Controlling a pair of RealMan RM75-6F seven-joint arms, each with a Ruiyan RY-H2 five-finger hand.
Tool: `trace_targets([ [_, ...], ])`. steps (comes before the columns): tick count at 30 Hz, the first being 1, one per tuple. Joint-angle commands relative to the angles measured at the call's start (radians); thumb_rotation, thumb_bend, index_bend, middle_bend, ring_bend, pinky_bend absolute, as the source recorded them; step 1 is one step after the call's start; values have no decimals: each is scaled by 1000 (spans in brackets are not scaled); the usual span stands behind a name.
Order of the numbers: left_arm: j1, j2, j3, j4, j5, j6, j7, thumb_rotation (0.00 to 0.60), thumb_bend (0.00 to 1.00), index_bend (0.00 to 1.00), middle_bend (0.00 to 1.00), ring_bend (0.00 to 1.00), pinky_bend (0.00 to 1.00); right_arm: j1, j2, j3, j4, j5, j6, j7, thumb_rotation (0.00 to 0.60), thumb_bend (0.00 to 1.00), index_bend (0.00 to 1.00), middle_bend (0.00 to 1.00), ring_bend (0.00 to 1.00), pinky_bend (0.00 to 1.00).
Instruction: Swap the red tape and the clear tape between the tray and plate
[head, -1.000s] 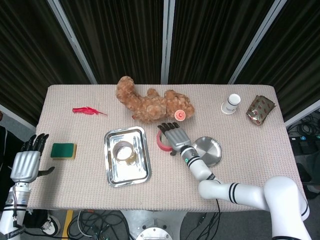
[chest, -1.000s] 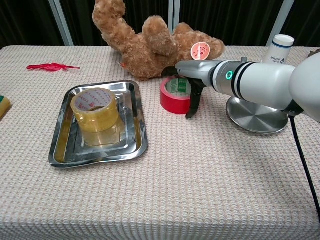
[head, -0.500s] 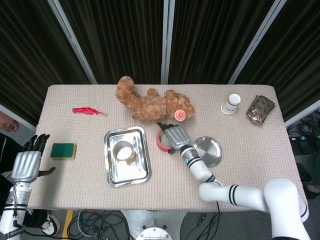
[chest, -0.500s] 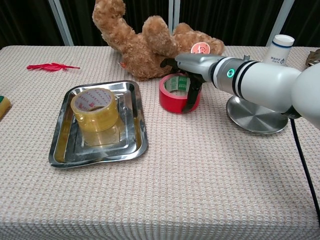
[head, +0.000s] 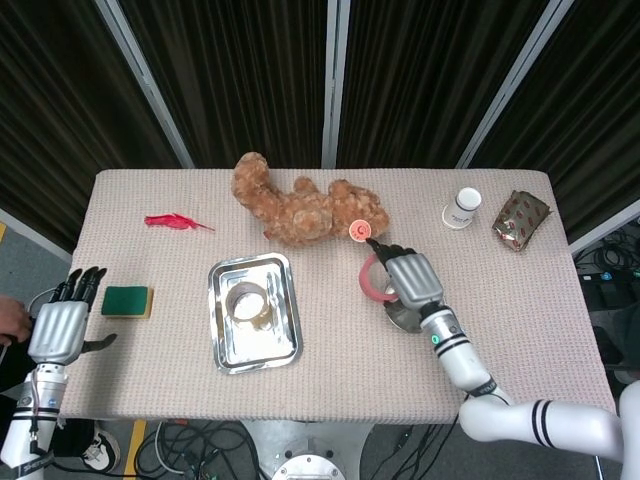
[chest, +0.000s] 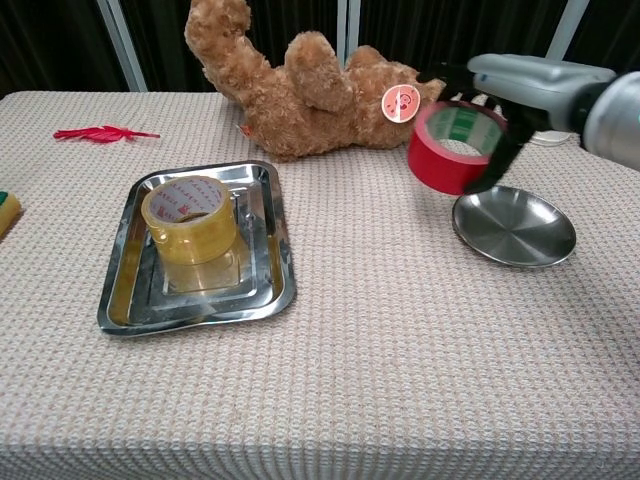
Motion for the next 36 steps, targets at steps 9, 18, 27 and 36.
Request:
trace_targets([
  [9, 3, -2, 2, -2, 18, -6, -18, 600, 74, 29, 60, 0, 152, -98, -9, -59, 78, -50, -10, 82, 600, 184, 52, 423, 319, 458],
  [18, 3, -8, 1, 7, 19, -17, -25, 600, 74, 30, 61, 0, 153, -120, -16, -51, 97, -44, -48, 96, 600, 164, 33, 349, 280, 397],
  [27, 8, -11, -1, 18, 34, -7, -39, 600, 74, 34, 60, 0, 153, -125, 10, -50, 88, -55, -116, 124, 600, 2, 0, 0, 0, 0],
  [36, 18, 7, 5, -1, 62, 0, -100, 600, 73, 35, 61, 0, 152, -223, 87, -60, 4, -214, 45, 191, 600, 0, 0, 0, 0, 0],
])
